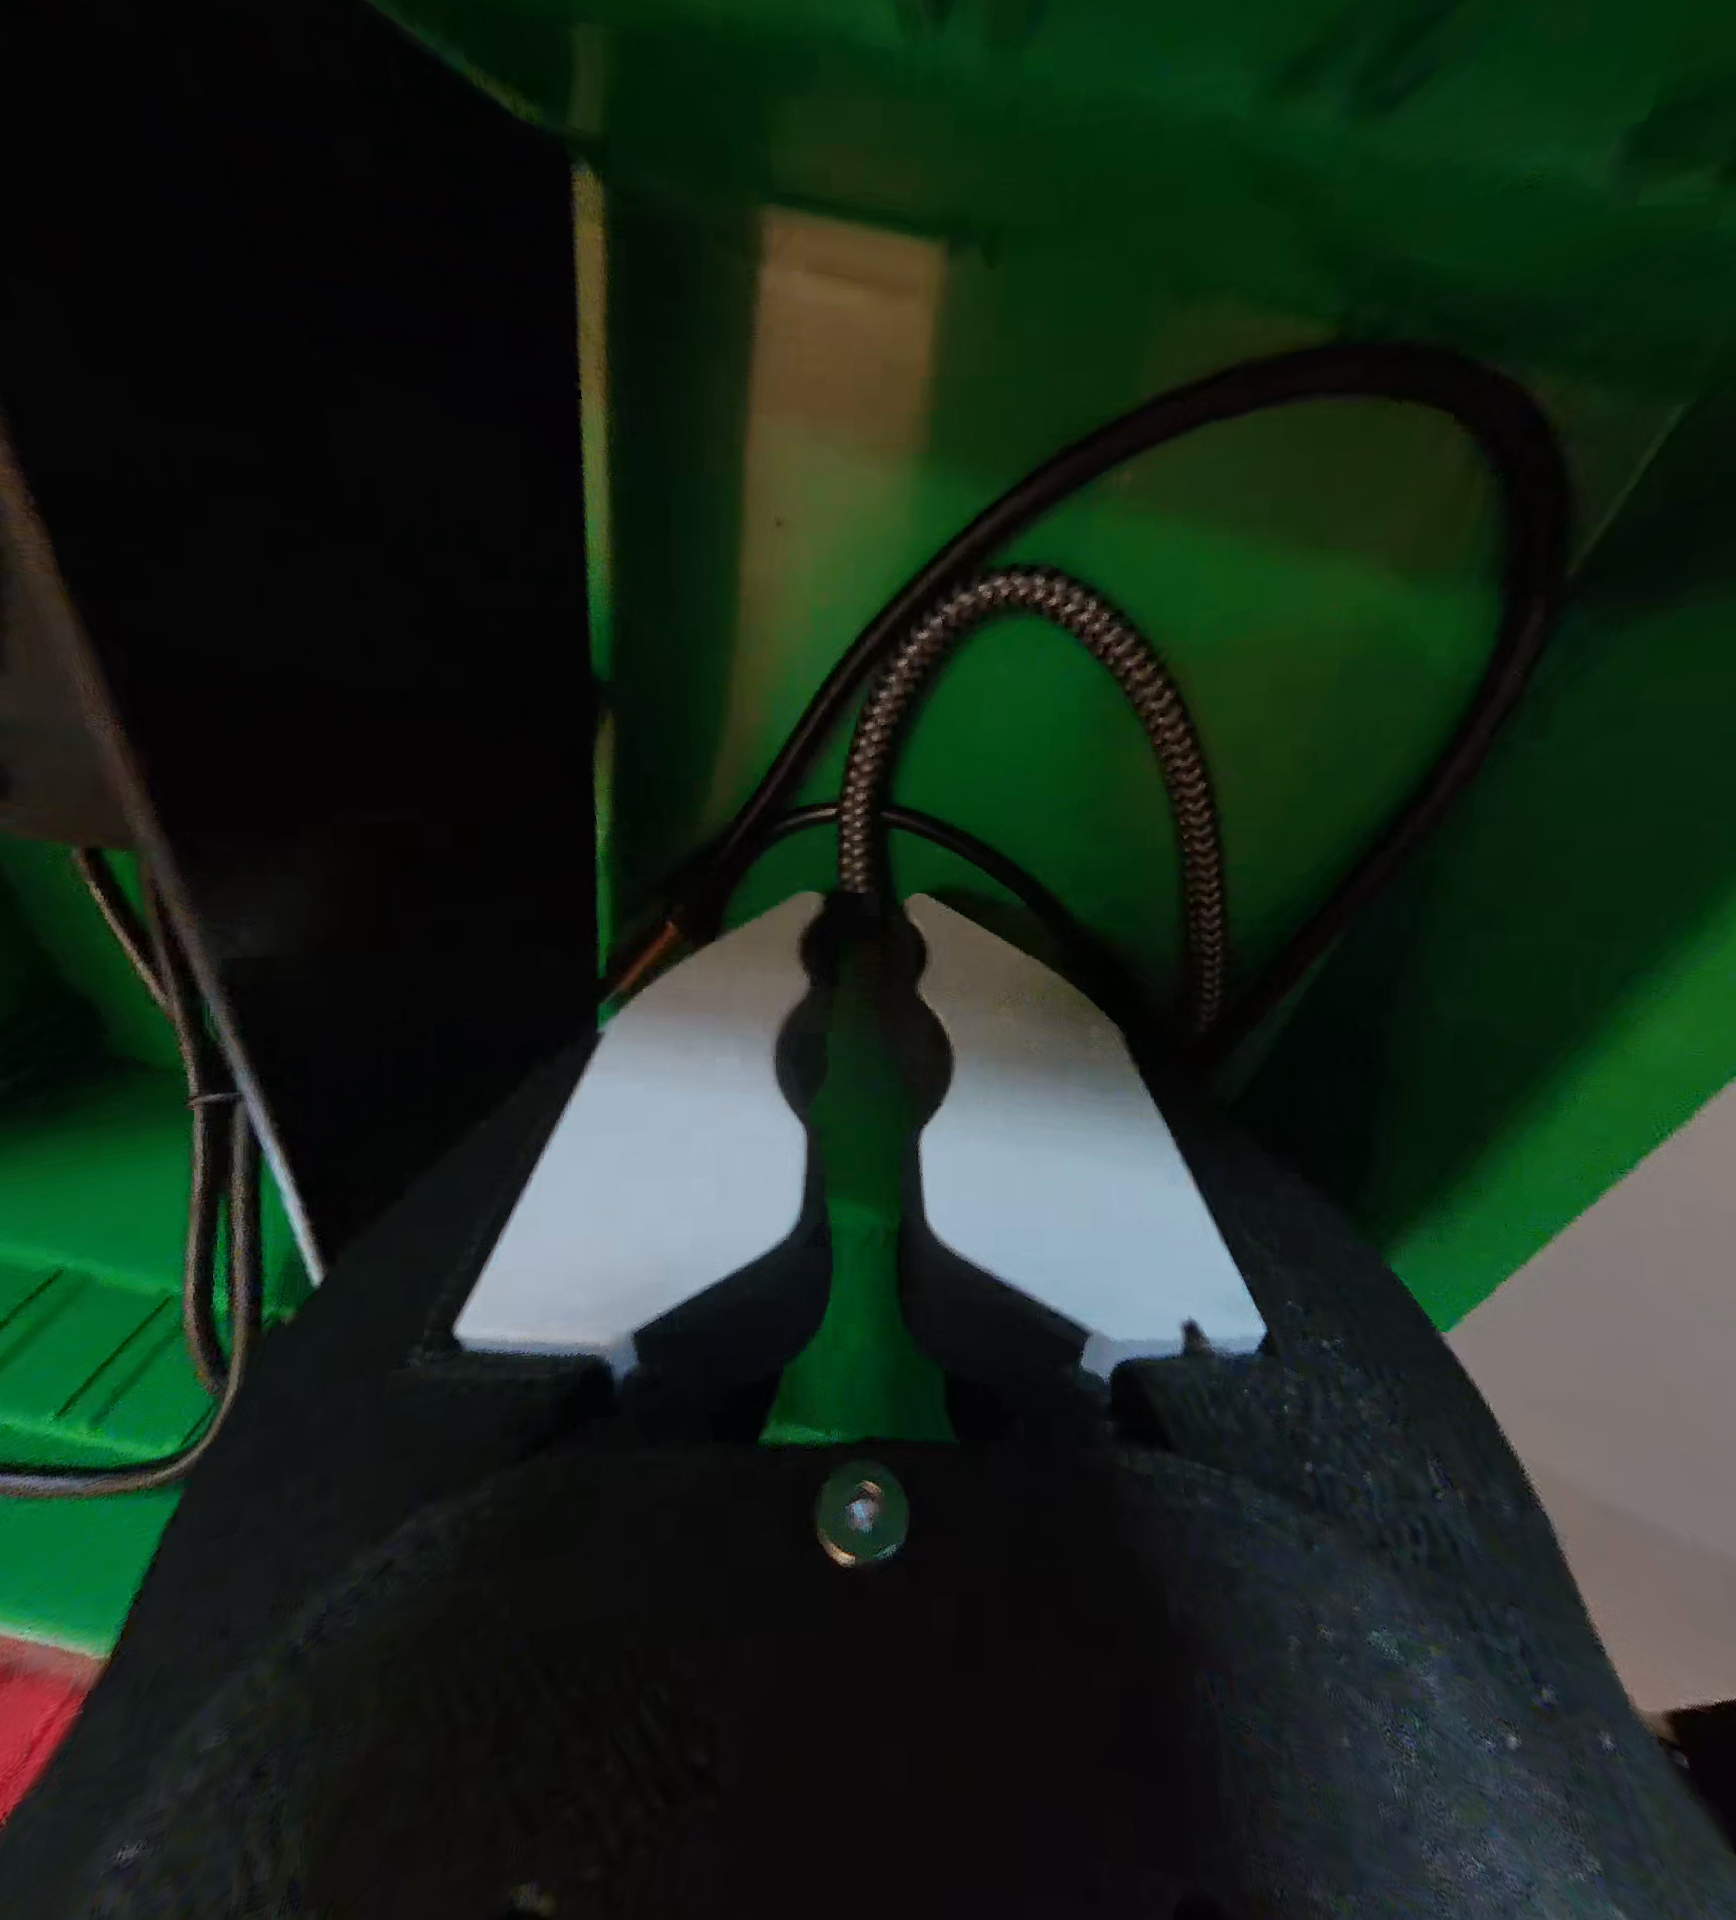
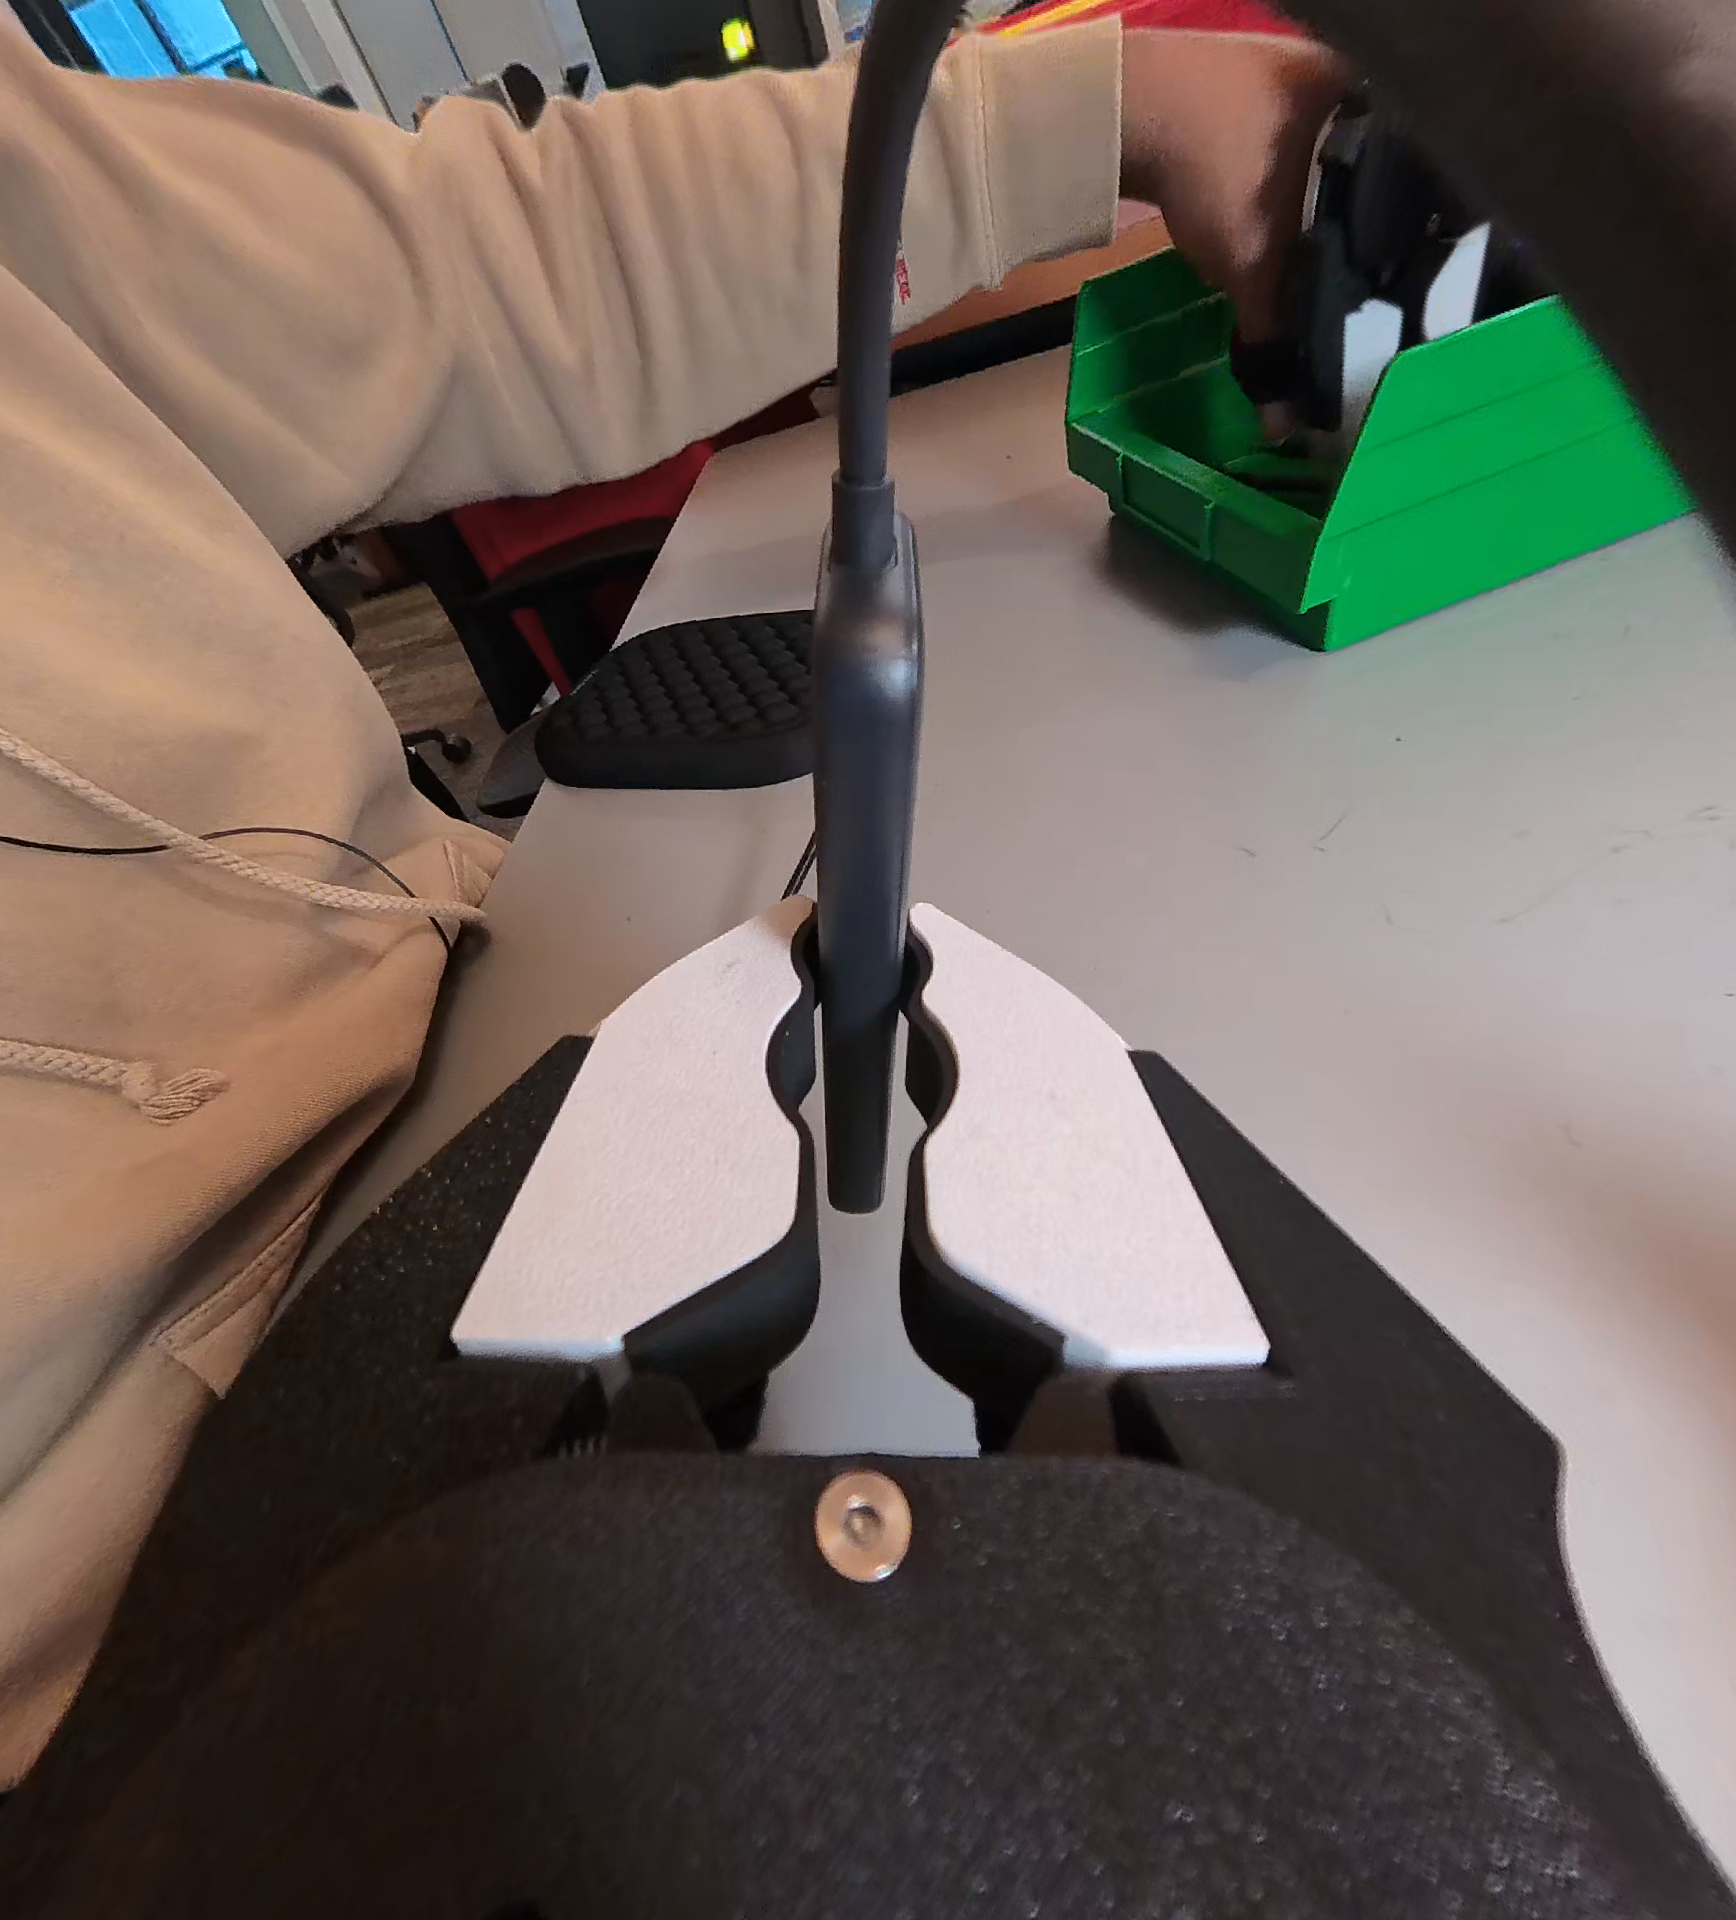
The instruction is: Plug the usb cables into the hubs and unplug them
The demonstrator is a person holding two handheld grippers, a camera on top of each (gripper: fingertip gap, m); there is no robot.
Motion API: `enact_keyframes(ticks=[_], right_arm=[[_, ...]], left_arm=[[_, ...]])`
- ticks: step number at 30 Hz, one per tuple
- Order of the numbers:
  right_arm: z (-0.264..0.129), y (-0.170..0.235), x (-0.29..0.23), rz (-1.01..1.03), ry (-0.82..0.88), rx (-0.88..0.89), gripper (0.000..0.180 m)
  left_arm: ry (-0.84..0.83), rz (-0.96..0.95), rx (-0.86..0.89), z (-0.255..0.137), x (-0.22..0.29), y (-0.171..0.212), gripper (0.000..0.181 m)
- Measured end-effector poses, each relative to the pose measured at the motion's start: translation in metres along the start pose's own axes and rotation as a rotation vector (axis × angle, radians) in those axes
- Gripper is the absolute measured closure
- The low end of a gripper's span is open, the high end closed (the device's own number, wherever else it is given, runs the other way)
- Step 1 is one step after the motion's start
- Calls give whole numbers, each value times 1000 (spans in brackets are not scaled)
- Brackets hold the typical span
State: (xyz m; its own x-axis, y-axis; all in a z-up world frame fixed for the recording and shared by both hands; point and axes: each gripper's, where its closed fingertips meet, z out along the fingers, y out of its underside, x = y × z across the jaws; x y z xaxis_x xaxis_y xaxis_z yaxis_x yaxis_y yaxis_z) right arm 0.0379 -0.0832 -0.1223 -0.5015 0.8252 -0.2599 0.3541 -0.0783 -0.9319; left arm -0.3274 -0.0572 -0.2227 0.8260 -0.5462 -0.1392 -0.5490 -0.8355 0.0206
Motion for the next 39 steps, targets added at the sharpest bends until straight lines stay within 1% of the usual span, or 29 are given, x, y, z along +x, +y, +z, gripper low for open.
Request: enact_keyframes(ticks=[1,3,5,7,9,12,13,15,17,18,20,22,25,28,29,31,32,34,37,39], right_arm=[[0,0,0,-1,-1,1,168],[0,-1,0,0,-2,4,168],[-1,-1,0,-1,1,4,168],[-2,-2,1,0,3,11,168],[-3,-4,0,2,1,21,168],[-4,-6,1,0,3,28,168],[-4,-7,1,-2,7,30,168],[-7,-9,2,-6,10,35,168],[-11,-10,1,-17,9,39,168],[-14,-11,0,-22,-3,40,168],[-21,-12,-3,-29,-26,48,168],[-27,-10,-4,-29,-46,39,168],[-33,-5,-2,-24,-55,21,168],[-35,-3,-1,-8,-75,19,168],[-35,-2,-1,-2,-80,20,168],[-35,-1,-1,8,-88,15,168],[-35,0,0,9,-90,13,168],[-36,2,1,12,-88,7,168],[-37,4,5,24,-82,3,168],[-38,5,7,29,-75,1,168]], left_arm=[[2,-14,22,-1,0,-2,173],[-36,-32,44,-8,-4,-3,173],[-68,-38,103,-25,-5,-7,173],[-108,-49,187,-53,-5,-13,173],[-158,-51,289,-88,-1,-20,174],[-205,-69,523,-152,15,-38,174],[-203,-80,621,-173,24,-45,174],[-147,-98,816,-208,50,-60,174],[-64,-127,977,-226,81,-73,174],[-23,-147,1042,-228,96,-79,175],[57,-207,1146,-219,123,-90,175],[140,-301,1218,-199,141,-99,175],[273,-460,1254,-164,155,-108,175],[431,-535,1140,-127,170,-113,174],[431,-530,1082,-114,172,-112,174],[350,-531,999,-94,164,-108,172],[345,-520,965,-87,164,-106,172],[364,-472,882,-74,172,-102,168],[296,-379,778,-56,177,-91,165],[343,-316,715,-51,188,-83,164]])
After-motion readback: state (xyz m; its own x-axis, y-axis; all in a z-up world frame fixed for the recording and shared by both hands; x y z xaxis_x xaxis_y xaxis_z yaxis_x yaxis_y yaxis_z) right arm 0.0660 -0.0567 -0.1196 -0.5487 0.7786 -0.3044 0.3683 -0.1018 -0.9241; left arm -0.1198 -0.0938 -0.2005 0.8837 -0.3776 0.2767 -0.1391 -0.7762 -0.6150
